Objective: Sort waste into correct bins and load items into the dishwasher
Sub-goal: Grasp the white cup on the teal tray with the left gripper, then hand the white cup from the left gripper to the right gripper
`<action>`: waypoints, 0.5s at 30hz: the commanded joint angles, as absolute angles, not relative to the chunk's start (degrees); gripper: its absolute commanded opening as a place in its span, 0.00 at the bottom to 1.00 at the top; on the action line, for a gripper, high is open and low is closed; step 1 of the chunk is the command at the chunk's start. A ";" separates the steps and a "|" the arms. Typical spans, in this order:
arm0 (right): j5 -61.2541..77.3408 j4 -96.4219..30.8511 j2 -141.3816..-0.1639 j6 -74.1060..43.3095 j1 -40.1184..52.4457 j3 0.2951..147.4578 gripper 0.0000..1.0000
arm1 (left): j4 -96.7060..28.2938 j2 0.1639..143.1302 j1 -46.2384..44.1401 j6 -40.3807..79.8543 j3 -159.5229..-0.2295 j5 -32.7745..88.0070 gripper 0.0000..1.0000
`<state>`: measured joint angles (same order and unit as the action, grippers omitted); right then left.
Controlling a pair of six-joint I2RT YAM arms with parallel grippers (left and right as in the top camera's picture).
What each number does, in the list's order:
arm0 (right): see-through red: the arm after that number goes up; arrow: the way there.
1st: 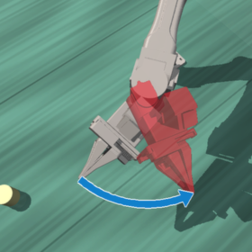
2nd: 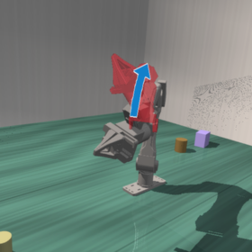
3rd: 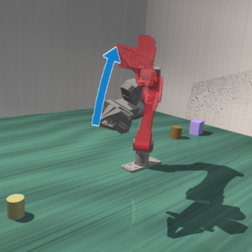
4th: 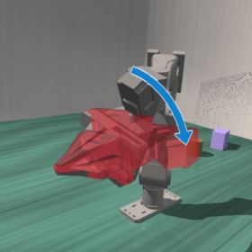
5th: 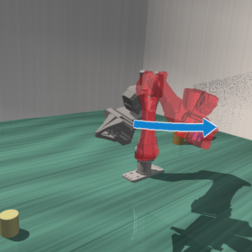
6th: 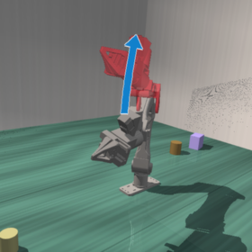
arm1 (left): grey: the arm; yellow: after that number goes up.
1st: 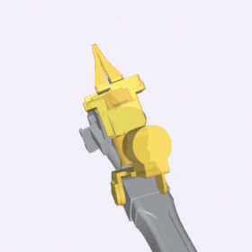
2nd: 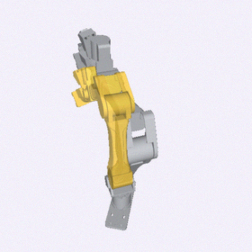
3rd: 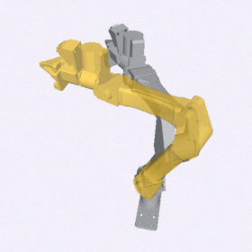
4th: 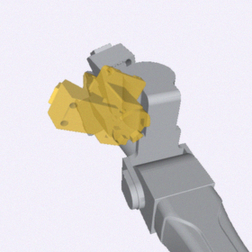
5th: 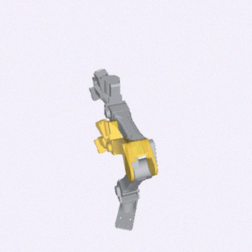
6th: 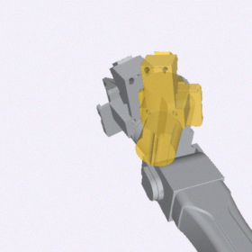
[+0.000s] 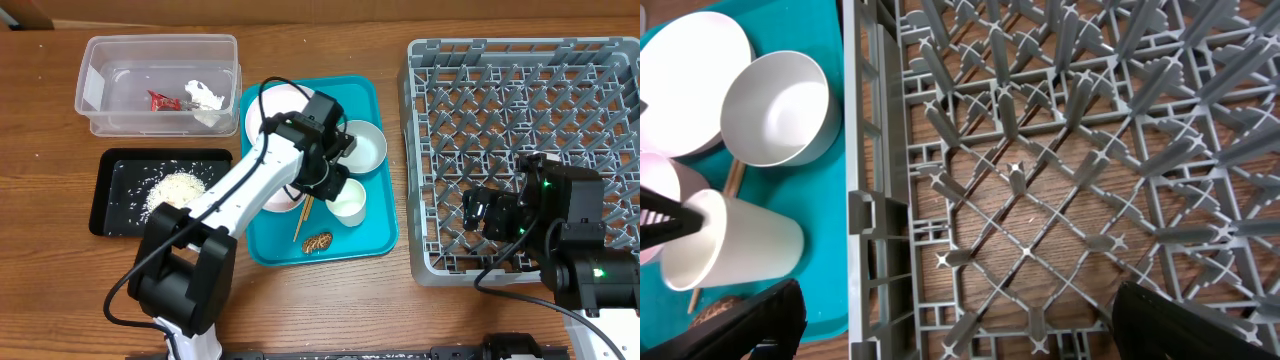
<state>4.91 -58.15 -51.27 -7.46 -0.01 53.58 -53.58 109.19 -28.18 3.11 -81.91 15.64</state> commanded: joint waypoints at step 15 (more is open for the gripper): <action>40.27 -35.27 -59.86 -1.93 -0.23 55.24 1.00 | -42.19 109.08 -7.94 3.88 -88.25 83.64 0.04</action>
